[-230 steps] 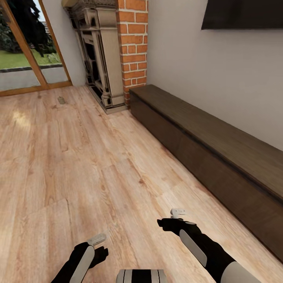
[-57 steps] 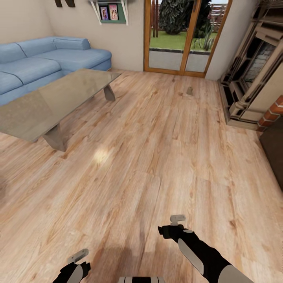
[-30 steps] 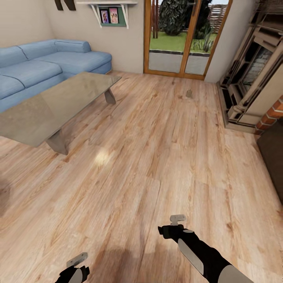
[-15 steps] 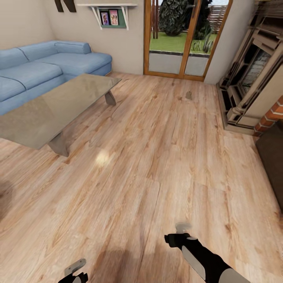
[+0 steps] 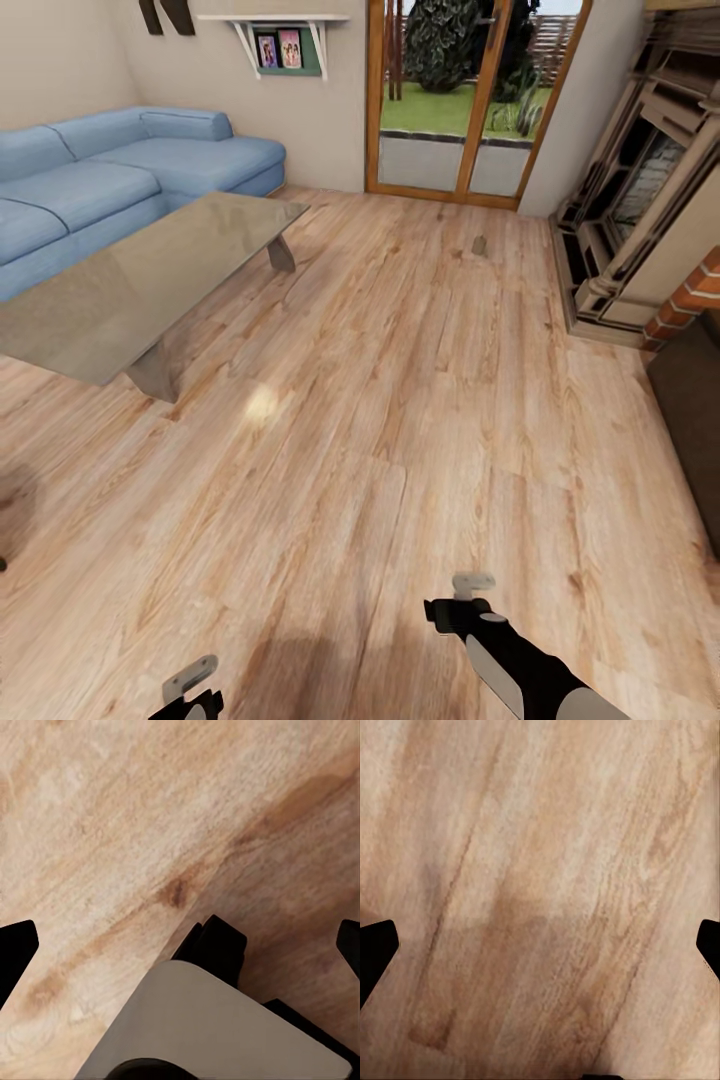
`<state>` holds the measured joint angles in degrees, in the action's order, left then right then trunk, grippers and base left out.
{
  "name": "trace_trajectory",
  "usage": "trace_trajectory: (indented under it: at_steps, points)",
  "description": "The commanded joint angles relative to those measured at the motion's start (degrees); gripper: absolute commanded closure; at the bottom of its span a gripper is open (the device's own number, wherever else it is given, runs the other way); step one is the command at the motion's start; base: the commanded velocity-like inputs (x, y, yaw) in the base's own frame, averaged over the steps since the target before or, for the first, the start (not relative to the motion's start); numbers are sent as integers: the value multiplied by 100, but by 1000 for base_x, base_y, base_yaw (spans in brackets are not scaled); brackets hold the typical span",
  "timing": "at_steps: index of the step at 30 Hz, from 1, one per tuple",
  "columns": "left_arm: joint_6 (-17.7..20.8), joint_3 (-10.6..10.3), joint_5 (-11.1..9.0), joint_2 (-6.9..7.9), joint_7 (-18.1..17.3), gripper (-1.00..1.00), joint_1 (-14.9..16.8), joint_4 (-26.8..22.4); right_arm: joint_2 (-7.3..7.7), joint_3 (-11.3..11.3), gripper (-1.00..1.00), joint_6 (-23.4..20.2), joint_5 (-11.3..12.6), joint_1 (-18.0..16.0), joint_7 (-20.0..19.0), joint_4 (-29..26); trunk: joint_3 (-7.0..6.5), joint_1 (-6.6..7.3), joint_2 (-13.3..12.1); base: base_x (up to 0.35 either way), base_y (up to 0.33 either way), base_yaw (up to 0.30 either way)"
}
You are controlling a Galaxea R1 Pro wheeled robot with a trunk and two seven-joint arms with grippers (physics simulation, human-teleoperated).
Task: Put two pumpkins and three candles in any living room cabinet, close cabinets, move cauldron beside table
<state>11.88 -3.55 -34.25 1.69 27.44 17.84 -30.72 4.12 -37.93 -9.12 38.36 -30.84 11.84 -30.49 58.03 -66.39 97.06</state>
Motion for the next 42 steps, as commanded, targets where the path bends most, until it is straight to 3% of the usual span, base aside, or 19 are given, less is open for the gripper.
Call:
trace_trajectory:
  at_steps: [1, 13, 20, 23, 26, 33, 42]
  points:
    - [26, -35, -33, 7, 45, -100, 0, -13, 9, -48, -100, 47, 48, -5, 49, -14, -15, 23, -40, 0, 0, 0]
    - [20, -40, -32, 5, 42, -100, 0, 34, 2, -48, -100, 174, 63, -2, 51, 58, -230, 286, -521, 0, 0, 0]
    - [-53, -40, 6, 6, 42, -100, 0, 355, -123, -48, -100, 410, 53, -2, 63, 616, -356, 440, -802, 0, 0, 0]
    - [-340, -40, 26, 4, 40, -100, 0, 494, -216, -48, -100, 746, 50, -2, 67, 1167, -410, 506, -922, 0, 0, 0]
    - [-939, -52, 39, -26, -44, -100, 0, 969, -266, -48, -100, 1017, 62, -2, 80, 1689, -463, 572, -1042, 0, 0, 0]
    - [-1672, -156, 57, -199, -454, -100, 0, 1584, -279, -26, -100, 1436, 109, -1, 83, 1919, -589, 726, -1323, 0, 0, 0]
    - [-1861, -202, 64, -204, -1178, -100, 0, 1848, -280, -22, -100, 1604, 127, -1, 82, 2189, -751, 923, -1684, 0, 0, 0]
